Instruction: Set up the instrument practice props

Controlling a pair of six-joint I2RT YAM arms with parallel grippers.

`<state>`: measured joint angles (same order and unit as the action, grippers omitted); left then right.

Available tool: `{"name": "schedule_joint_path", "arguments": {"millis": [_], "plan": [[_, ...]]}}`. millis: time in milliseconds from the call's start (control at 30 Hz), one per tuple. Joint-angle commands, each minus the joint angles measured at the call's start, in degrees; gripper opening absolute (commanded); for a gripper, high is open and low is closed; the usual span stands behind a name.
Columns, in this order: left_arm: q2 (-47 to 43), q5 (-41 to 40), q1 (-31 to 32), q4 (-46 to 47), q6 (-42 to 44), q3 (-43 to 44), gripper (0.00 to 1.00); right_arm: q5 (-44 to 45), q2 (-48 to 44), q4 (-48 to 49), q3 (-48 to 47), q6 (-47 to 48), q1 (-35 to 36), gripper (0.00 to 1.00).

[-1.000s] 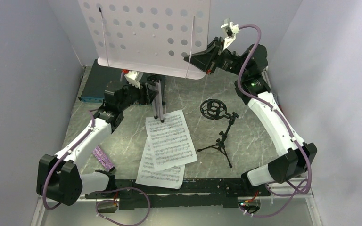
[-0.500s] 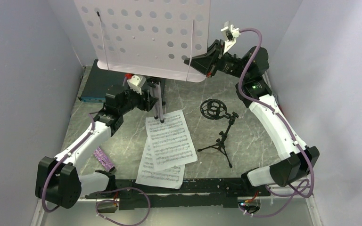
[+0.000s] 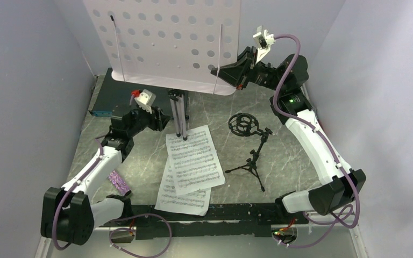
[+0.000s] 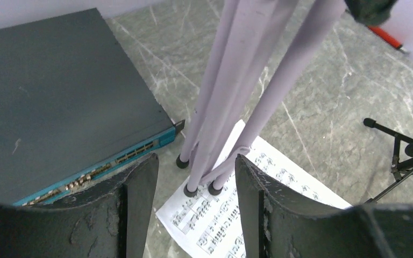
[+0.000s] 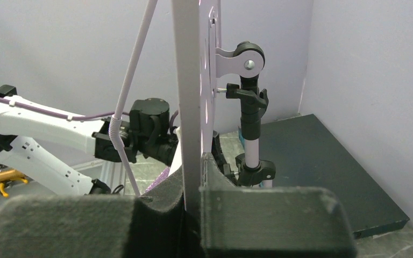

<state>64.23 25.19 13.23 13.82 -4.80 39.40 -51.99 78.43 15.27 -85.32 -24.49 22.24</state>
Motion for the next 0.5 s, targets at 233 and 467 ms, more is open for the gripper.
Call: {"name": "schedule_joint_path", "arguments": {"millis": [233, 467], "plan": [[9.2, 18.6, -2.0, 10.1, 0.4, 4.8, 0.56, -2.0, -4.0, 2.1, 0.2, -1.2, 0.2, 0.00], [10.6, 16.1, -2.0, 18.3, 0.9, 2.2, 0.52, -2.2, -3.9, 2.3, 0.3, -1.3, 0.2, 0.00]]}}
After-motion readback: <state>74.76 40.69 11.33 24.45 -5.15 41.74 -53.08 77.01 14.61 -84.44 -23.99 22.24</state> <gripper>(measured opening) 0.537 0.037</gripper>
